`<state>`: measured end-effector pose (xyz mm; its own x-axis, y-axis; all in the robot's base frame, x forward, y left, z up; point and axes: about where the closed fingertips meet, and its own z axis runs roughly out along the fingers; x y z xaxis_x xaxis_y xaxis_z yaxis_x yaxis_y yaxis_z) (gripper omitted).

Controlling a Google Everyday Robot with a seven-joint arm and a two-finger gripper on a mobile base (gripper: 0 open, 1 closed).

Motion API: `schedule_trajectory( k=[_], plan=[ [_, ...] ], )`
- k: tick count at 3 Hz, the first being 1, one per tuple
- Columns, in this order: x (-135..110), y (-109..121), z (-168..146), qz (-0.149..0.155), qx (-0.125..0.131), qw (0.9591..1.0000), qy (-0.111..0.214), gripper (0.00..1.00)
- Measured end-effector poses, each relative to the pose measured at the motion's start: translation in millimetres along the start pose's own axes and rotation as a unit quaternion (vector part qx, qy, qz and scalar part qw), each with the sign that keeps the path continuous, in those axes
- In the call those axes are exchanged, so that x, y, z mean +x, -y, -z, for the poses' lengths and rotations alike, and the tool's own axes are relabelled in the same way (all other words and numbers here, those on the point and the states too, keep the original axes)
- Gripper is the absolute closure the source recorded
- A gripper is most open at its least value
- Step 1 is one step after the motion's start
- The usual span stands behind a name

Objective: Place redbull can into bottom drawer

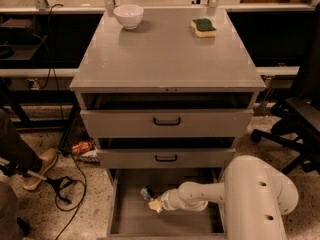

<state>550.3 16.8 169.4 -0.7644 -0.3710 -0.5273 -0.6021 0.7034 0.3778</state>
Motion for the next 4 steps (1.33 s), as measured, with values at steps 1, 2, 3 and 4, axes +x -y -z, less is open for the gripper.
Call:
schedule_trajectory(
  k=[1,2,3,4],
  plan=[
    [-3.3,-3.3,-24.7,-0.001,-0.030,0.9995,0.005,0.62],
    [-8.6,-8.1,-39.9,0.004,-0.055,0.9985,0.007,0.31],
    [-12.0,-5.5,-35.7,0.006,-0.055,0.9984,0.009,0.01],
    [-9.4,3.2,-22.1,0.001,-0.044,0.9990,0.010,0.00]
  ],
)
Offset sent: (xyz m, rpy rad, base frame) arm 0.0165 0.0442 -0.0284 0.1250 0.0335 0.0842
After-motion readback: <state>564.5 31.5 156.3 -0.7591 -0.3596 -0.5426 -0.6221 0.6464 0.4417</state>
